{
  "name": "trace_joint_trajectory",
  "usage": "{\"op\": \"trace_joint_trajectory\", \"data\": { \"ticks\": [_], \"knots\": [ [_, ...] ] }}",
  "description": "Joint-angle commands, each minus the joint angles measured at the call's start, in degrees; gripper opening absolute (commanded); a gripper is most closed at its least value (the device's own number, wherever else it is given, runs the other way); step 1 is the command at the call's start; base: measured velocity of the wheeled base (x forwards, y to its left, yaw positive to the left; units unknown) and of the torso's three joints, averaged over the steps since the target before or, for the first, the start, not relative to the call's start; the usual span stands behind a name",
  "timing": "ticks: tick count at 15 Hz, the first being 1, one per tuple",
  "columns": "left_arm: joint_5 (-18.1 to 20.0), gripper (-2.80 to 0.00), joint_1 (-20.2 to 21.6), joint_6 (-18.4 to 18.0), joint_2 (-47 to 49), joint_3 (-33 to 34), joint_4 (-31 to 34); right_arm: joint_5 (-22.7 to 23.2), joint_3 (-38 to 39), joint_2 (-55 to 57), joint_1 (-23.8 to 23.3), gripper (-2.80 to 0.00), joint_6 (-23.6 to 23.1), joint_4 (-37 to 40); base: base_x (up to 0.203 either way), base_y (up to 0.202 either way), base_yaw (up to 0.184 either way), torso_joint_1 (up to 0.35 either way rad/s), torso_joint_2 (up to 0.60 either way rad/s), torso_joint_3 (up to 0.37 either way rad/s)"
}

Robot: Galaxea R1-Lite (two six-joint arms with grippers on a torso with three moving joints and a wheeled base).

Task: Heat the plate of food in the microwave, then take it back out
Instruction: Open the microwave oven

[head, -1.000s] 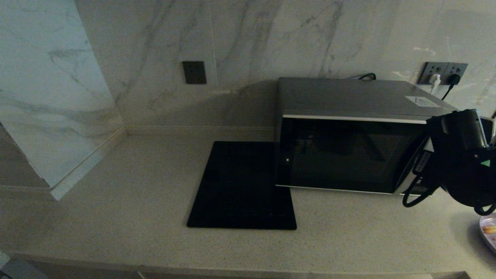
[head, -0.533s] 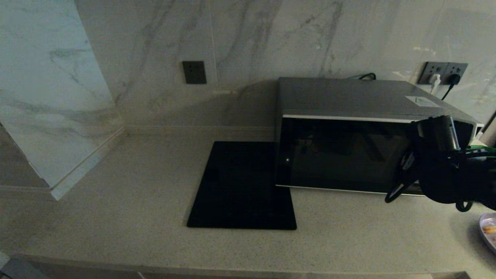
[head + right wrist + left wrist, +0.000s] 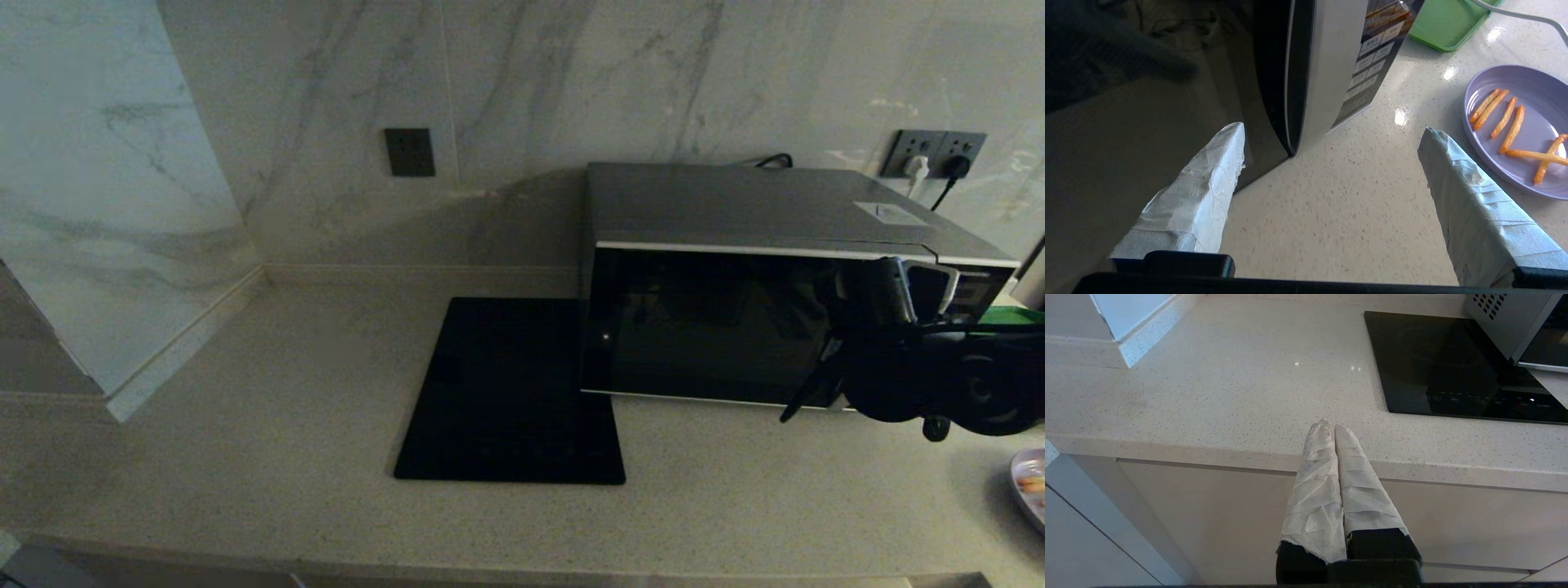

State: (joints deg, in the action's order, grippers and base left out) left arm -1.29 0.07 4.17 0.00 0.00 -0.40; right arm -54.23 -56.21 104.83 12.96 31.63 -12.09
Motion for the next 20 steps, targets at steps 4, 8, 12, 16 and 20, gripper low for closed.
{"op": "trace_joint_trajectory", "data": {
  "ticks": [4, 8, 12, 16, 20],
  "knots": [
    [-0.03, -2.8, 0.01, 0.05, 0.02, 0.0, -0.04, -1.85, -0.97, 4.18, -3.51, 0.0, -1.15, -6.63, 0.0, 0.0, 0.0, 0.0, 0.0, 0.0],
    [-0.03, -2.8, 0.01, 0.05, 0.04, 0.0, -0.04, -2.01, -0.92, 6.52, -4.68, 0.0, -3.07, -10.68, 0.0, 0.0, 0.0, 0.0, 0.0, 0.0],
    [-0.03, -2.8, 0.01, 0.05, 0.01, 0.0, -0.04, -2.68, -0.92, 6.44, -5.55, 0.0, -3.16, -11.33, 0.0, 0.0, 0.0, 0.0, 0.0, 0.0],
    [-0.03, -2.8, 0.01, 0.05, 0.09, 0.0, -0.04, -3.27, -0.94, 6.08, -7.02, 0.0, -3.16, -11.39, 0.0, 0.0, 0.0, 0.0, 0.0, 0.0],
    [-0.03, -2.8, 0.01, 0.14, 0.0, 0.0, -0.04, -5.11, -0.16, 5.23, -7.78, 0.0, -3.07, -11.37, 0.0, 0.0, 0.0, 0.0, 0.0, 0.0]
  ]
}}
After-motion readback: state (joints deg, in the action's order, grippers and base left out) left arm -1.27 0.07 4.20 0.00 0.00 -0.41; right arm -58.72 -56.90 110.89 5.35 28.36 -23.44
